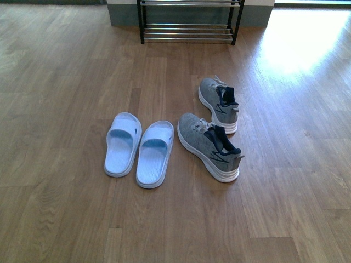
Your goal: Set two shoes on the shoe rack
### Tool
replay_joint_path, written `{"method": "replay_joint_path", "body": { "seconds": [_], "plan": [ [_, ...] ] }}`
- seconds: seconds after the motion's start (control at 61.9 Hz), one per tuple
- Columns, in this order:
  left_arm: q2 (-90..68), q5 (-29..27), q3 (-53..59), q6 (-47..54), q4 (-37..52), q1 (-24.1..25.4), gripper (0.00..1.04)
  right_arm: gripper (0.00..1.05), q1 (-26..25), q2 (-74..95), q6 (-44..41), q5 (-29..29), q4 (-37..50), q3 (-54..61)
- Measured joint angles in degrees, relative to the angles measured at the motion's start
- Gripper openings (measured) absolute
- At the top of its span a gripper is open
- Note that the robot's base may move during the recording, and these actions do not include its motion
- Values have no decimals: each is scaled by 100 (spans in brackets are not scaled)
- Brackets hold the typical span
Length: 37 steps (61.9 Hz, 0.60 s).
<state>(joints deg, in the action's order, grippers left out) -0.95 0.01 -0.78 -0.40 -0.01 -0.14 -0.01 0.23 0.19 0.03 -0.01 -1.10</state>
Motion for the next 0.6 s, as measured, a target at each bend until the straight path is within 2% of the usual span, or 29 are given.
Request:
{"method": "replay_joint_path", "body": {
  "seconds": [0.598],
  "plan": [
    [0,0,0,0,0,0,95,95,0,0,0,0,0,0]
  ]
}}
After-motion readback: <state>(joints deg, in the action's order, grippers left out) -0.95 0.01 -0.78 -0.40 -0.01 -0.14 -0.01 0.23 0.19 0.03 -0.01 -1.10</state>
